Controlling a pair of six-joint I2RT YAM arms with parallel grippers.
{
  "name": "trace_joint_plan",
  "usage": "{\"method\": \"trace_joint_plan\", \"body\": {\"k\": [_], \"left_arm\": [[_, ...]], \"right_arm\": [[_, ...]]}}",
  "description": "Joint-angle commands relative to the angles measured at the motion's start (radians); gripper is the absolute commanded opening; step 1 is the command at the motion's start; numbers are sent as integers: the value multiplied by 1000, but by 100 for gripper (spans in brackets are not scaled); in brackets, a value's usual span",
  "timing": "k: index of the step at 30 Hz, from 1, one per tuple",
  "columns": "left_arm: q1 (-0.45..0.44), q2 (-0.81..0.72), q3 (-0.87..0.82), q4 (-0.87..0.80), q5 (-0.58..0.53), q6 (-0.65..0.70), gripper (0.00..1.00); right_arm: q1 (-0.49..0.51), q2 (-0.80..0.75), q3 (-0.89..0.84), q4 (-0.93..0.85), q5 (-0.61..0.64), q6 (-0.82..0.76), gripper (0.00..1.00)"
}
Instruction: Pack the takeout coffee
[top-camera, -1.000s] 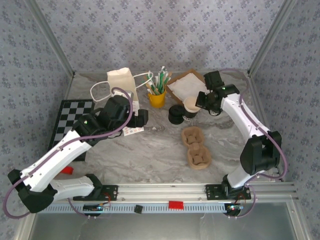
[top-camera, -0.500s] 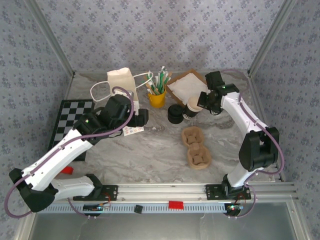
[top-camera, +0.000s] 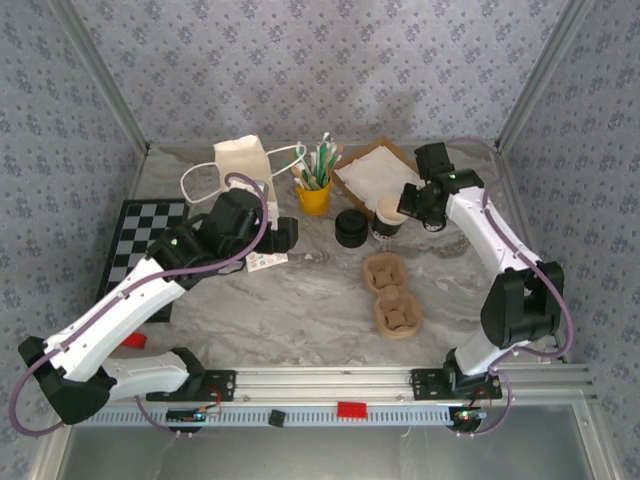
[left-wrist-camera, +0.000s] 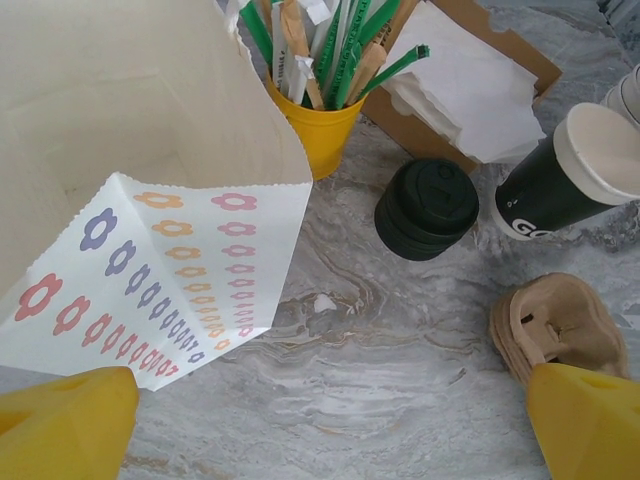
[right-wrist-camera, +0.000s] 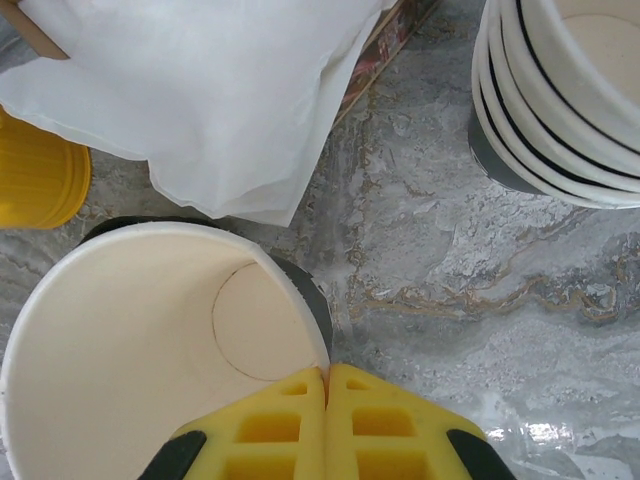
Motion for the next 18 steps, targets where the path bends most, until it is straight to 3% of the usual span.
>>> {"method": "trace_joint_plan", "body": {"k": [1, 18], "left_arm": [[5, 9, 44, 19, 18, -7, 99], [7, 11, 54, 8, 5, 9, 99]], "right_arm": [[-12, 30, -17, 4, 40, -19, 0], [3, 99, -51, 48, 115, -40, 0]]}}
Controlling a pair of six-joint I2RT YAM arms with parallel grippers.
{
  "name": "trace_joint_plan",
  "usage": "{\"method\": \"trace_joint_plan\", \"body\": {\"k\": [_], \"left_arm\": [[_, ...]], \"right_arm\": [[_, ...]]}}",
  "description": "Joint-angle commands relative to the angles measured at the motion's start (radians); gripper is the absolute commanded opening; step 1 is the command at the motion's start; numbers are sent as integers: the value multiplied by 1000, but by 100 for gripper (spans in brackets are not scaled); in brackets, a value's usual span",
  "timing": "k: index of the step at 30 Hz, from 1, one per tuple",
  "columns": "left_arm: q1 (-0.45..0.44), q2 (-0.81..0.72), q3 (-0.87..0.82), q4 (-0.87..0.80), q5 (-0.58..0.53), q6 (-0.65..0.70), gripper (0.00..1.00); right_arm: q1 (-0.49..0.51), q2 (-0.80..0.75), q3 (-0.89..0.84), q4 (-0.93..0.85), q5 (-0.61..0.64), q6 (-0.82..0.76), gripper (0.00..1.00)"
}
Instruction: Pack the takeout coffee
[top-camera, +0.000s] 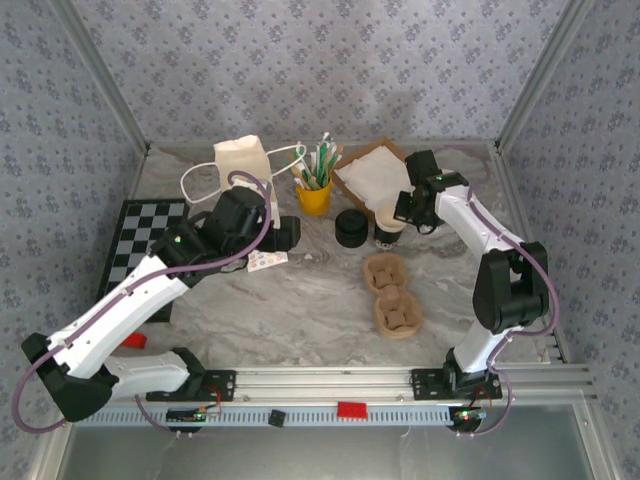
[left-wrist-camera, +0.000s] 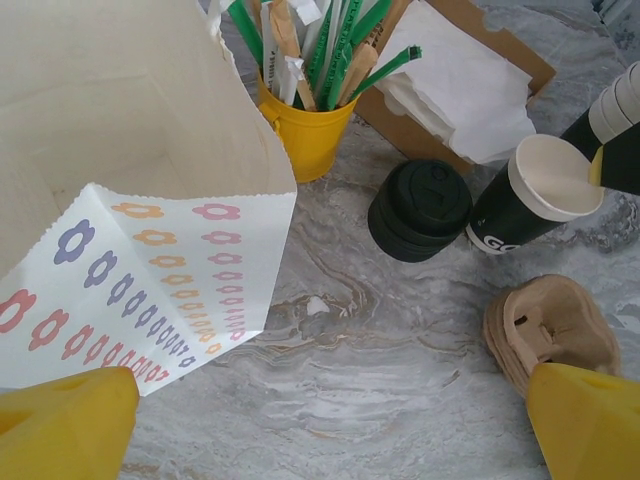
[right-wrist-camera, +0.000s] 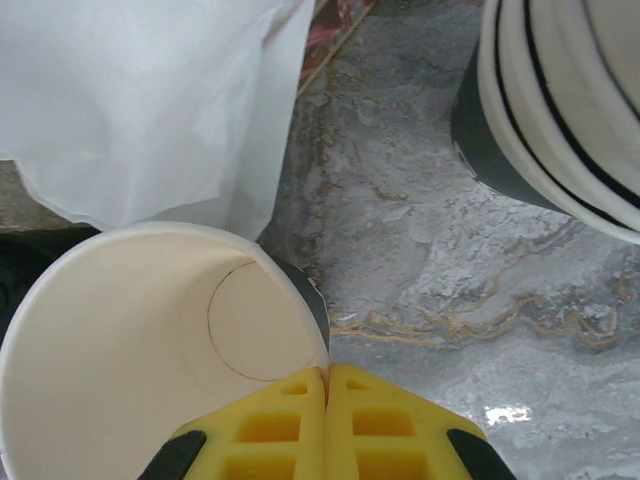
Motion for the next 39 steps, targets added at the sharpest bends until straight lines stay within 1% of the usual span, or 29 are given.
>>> {"method": "trace_joint_plan", "body": {"k": [1, 6, 11, 16, 20, 22, 25, 27, 30, 31, 32, 34, 39], "left_arm": [[4, -5, 46, -4, -6, 8, 99], [4, 3, 45, -1, -2, 10, 99], [5, 7, 42, 2, 1, 10, 99], [5, 7, 42, 3, -2, 11, 99], [6, 9, 41, -1, -4, 11, 99], [6, 7, 42, -6, -5, 11, 99], [7, 4, 47, -7, -7, 16, 99], [8, 4, 54, -11, -7, 17, 100], [8, 1, 66, -32, -2, 19, 99], [7, -3, 69, -41, -2, 17, 100], [8, -10, 68, -47, 1, 17, 99], [9, -31, 60, -55, 8, 19, 100], [23, -100, 5, -57, 15, 10, 100]], "right_arm": [[-11, -3, -9, -24, 50, -21, 0], [-30, -45, -46, -24, 78, -8, 1], [-55, -50, -66, -18, 68, -7, 2], [-52, -91, -65, 7, 65, 4, 6], [-55, -64, -46, -34, 68, 6, 9], [-57, -60, -45, -37, 53, -2, 17], [-54, -85, -27, -40, 62, -5, 24], [-51, -113, -11, -67, 68, -5, 33], [-41, -156, 13, -107, 109, -22, 37], [-27, -172, 15, -113, 118, -32, 41], [-12, -187, 15, -115, 120, -44, 44], [56, -190, 36, -135, 125, -63, 50], [218, -107, 131, -188, 163, -87, 64]]}}
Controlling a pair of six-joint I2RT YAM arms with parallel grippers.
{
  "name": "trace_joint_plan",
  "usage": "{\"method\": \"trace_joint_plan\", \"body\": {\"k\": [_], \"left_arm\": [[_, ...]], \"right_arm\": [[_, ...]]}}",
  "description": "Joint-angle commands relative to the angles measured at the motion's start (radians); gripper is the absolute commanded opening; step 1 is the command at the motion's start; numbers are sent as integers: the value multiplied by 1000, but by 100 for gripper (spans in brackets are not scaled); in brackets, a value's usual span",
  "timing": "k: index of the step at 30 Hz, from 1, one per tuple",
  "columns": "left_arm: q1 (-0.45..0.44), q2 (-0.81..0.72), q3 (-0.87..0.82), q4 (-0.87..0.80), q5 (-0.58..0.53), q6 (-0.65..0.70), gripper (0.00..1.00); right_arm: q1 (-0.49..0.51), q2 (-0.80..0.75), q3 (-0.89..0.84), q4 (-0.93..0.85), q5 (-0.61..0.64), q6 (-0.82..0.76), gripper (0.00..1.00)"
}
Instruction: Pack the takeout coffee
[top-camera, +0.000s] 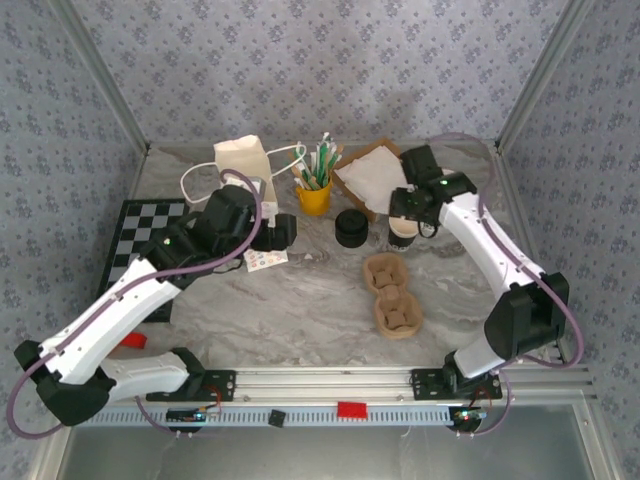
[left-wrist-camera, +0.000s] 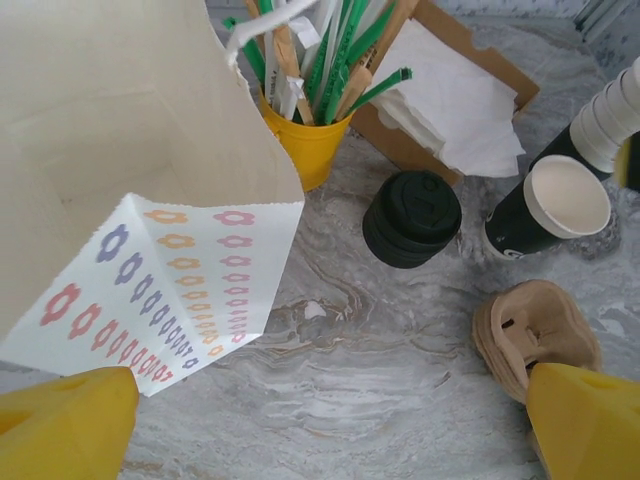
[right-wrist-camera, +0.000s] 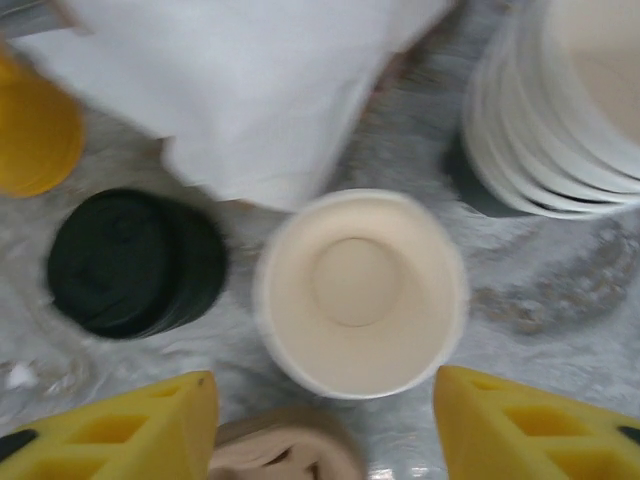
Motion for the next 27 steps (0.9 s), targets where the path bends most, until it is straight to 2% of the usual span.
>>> {"method": "trace_joint_plan", "body": {"k": [1, 7, 12, 15, 19, 27], "left_arm": [[17, -65, -25, -30, 13, 4, 99], [27, -125, -86, -8, 89, 11, 99], [26, -125, -131, 60, 221, 54, 99], [23, -97, -133, 64, 243, 70, 99], [21, -69, -144, 83, 256, 81, 99], [19, -33, -129, 95, 251, 96, 99]], "right_arm": [[88, 66, 60, -66, 35, -28, 66], [198, 229, 185, -80, 42, 26, 78], [203, 355, 259, -83, -15, 105, 87], [205, 399, 279, -58, -7, 129, 90], [198, 441, 284, -53, -8, 184, 90], [196, 501, 319, -49, 48, 236, 82]]}}
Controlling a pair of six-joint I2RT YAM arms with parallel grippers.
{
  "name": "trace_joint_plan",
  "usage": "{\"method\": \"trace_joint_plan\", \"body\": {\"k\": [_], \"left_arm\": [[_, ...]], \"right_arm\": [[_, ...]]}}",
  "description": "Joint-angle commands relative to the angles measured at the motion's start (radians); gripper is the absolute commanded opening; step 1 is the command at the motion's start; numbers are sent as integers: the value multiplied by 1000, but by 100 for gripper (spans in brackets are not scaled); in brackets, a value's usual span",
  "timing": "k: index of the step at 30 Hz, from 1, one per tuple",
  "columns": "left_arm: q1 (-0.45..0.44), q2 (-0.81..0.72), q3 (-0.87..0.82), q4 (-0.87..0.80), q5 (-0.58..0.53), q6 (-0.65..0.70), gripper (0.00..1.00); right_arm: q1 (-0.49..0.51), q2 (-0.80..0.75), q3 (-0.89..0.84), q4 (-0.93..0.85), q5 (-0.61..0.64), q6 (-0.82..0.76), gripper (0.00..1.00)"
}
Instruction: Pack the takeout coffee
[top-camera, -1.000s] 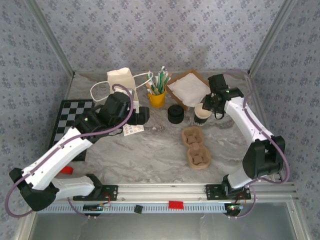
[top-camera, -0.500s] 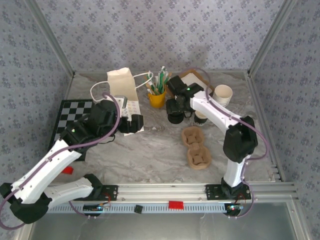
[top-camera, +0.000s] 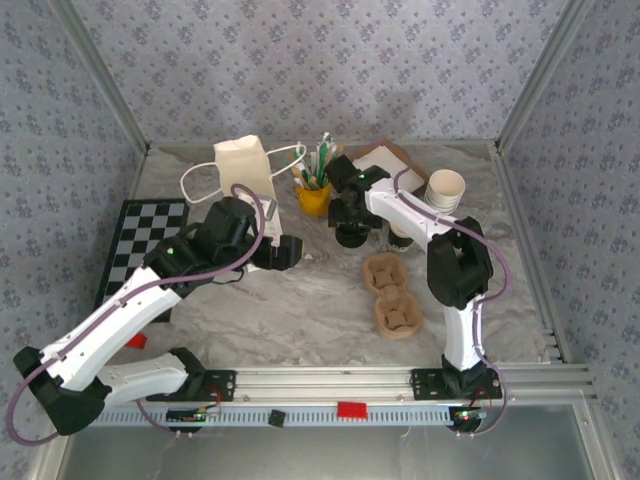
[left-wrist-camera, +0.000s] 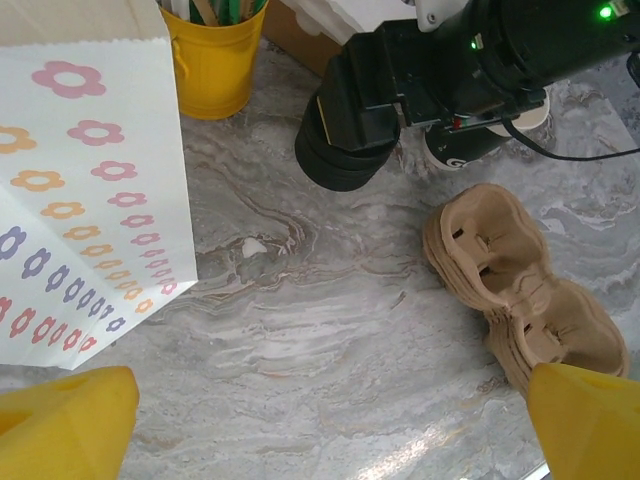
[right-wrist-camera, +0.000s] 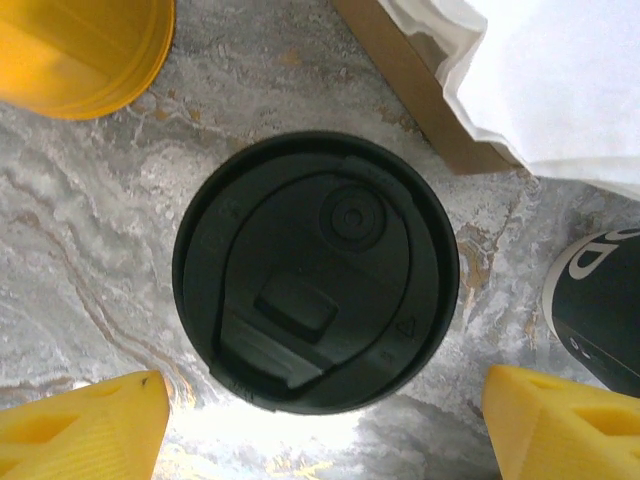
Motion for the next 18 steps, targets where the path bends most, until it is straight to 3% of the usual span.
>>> {"method": "trace_joint_plan", "body": {"k": [1, 18], "left_arm": [[-4, 4, 14, 28, 14, 22, 99], [-3, 2, 7, 36, -24, 25, 99]], "right_arm": [[-5, 38, 47, -13, 49, 49, 82], [-9, 127, 117, -39, 87, 37, 84]]}}
